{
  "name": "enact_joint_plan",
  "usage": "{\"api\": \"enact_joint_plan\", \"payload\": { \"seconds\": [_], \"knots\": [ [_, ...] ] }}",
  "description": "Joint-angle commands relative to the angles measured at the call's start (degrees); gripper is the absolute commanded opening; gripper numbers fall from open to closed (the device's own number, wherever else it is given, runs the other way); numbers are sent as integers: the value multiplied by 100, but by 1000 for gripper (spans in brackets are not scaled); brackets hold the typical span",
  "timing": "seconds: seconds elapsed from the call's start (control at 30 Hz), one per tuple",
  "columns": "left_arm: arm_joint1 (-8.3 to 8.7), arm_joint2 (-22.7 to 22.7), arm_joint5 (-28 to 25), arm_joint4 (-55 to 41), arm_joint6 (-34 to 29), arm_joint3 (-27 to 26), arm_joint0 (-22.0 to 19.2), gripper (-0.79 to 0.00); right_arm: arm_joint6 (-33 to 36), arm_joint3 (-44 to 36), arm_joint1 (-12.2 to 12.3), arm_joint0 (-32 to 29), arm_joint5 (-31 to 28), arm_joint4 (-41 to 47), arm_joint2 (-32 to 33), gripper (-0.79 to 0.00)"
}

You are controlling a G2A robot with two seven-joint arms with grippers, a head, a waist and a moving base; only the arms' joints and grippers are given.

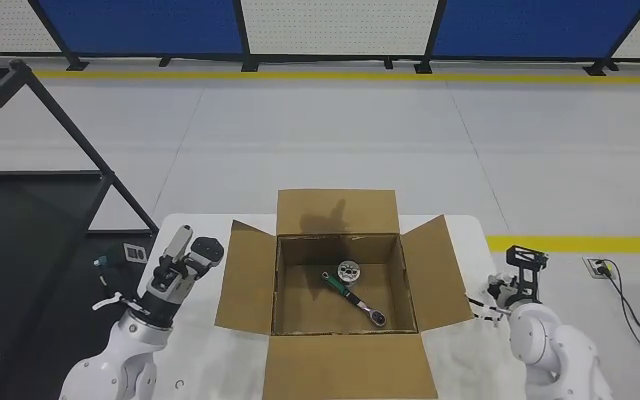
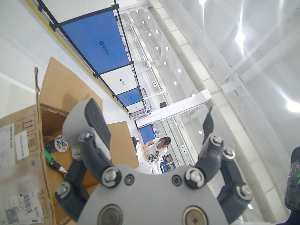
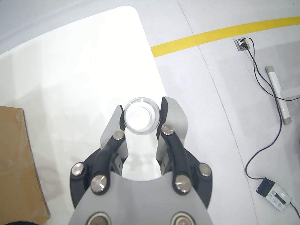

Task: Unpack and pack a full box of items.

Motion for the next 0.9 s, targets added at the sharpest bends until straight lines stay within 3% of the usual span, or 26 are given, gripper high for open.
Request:
{"api": "enact_joint_plan", "payload": {
  "seconds": [0.0,0.07,0.2,0.47,0.67,0.87],
  "knots": [
    [1,-3,-7,-2,3,-4,14,0,47,35,6,14,-19,-22,-20,-403],
    [2,-8,-16,-9,13,-6,26,0,66,58,9,26,-35,-6,-28,-166],
    [6,-25,-27,-22,19,-13,48,0,74,15,19,-3,-58,69,-2,0],
    [12,-37,-43,-39,10,-14,48,0,69,-643,58,-258,-204,458,302,0],
    [17,-46,-55,-59,3,21,33,0,-7,-2139,95,-795,-457,897,712,0],
    [20,-71,-92,-114,11,52,40,0,79,-3572,124,-1195,-826,1013,700,0]
  ]
}}
